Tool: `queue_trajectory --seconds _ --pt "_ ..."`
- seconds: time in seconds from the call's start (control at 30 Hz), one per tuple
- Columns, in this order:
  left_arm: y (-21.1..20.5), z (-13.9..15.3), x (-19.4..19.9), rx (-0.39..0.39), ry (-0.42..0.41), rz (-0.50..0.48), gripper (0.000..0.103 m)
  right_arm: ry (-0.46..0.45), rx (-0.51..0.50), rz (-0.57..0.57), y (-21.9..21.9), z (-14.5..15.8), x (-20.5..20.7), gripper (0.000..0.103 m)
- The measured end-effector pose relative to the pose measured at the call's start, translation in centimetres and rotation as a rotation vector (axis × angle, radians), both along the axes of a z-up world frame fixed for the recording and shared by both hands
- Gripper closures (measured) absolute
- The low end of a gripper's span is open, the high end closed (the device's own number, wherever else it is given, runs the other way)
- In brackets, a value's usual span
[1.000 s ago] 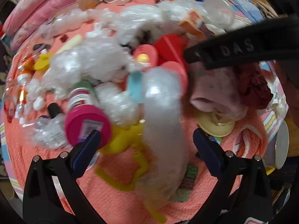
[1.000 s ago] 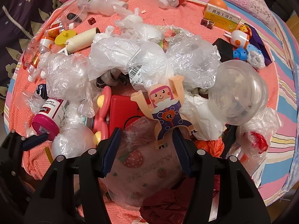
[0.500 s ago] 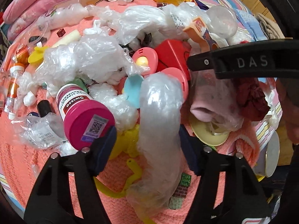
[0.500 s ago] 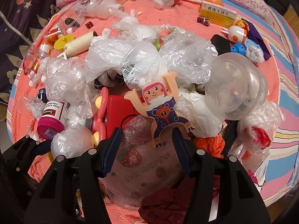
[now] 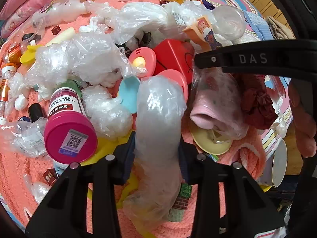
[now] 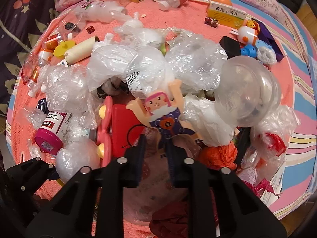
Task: Collect trash
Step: 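Close the right gripper on the cartoon figure while the left grips the bubble-wrap roll, then lift both held items and carry them over the white bin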
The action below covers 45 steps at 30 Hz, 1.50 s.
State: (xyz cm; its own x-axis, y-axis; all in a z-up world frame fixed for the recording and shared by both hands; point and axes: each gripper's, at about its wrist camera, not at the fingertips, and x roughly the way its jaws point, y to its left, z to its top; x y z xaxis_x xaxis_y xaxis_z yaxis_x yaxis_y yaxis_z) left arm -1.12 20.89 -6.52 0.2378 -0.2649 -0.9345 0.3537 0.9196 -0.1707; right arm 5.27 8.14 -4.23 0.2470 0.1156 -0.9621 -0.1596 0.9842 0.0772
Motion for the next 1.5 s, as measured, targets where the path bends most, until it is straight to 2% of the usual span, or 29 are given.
queue_trajectory --seconds 0.1,0.7,0.93,1.1,1.37,1.5 --pt "-0.2 0.2 -0.2 0.006 -0.003 -0.003 0.068 -0.001 0.003 -0.008 -0.2 0.1 -0.3 0.094" --pt "-0.3 3.1 -0.5 -0.001 -0.054 0.001 0.069 -0.07 0.031 -0.005 -0.4 3.7 -3.3 0.095" --pt "-1.0 3.6 -0.4 0.009 -0.069 -0.003 0.069 -0.117 -0.01 -0.011 -0.8 4.6 -4.7 0.095" --pt "-1.3 4.2 0.1 0.037 -0.097 0.002 0.069 -0.158 -0.056 -0.025 -1.3 5.2 -5.3 0.095" --pt "-1.6 5.5 1.1 0.139 -0.163 0.022 0.069 -0.201 -0.127 -0.044 -2.1 5.7 -6.0 0.095" --pt "-1.7 5.9 1.4 0.149 -0.172 0.027 0.069 -0.209 -0.136 -0.042 -2.3 5.6 -6.3 0.095"
